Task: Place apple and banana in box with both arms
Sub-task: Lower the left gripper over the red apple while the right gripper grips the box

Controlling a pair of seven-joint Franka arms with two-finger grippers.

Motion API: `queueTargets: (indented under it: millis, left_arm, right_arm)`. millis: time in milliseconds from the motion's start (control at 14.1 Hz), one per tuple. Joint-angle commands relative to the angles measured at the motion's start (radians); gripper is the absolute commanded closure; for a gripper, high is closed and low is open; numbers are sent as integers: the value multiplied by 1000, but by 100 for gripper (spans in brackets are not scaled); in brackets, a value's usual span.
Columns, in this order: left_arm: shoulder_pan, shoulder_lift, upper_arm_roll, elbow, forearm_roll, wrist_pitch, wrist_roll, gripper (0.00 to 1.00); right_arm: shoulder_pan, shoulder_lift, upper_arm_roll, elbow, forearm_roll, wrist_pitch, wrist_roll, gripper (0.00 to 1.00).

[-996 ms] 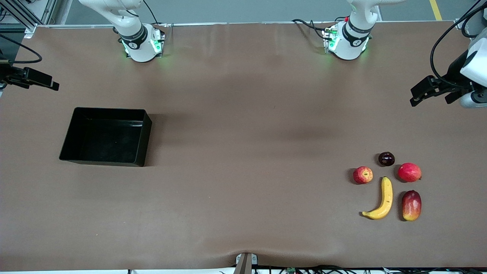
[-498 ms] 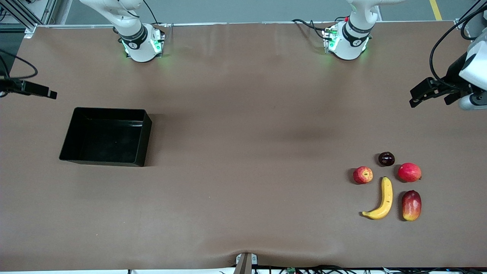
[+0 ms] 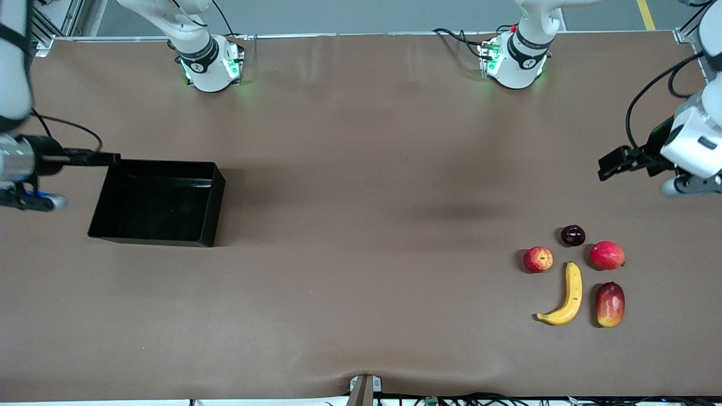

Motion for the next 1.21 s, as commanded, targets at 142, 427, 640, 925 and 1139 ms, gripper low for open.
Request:
queueTargets:
  millis: [142, 427, 640, 925, 1139]
  left_arm:
    - [2, 93, -3, 12, 20, 94, 7, 0]
    - [-6, 203, -3, 12, 47, 217, 6, 0]
    - [-5, 275, -5, 12, 69, 289, 6, 0]
    - [-9, 369, -5, 14, 69, 371, 7, 0]
    - [-11, 438, -5, 17, 66, 395, 7, 0]
  right_arm:
    - [-69, 63, -5, -15, -72, 84, -76, 0]
    - [-145, 69, -3, -176, -146, 376, -206, 0]
    - [-198, 81, -3, -266, -146, 560, -286, 0]
    - [-259, 144, 0, -328, -136, 736, -384, 0]
    - [-265, 170, 0, -331, -130, 748, -384, 0]
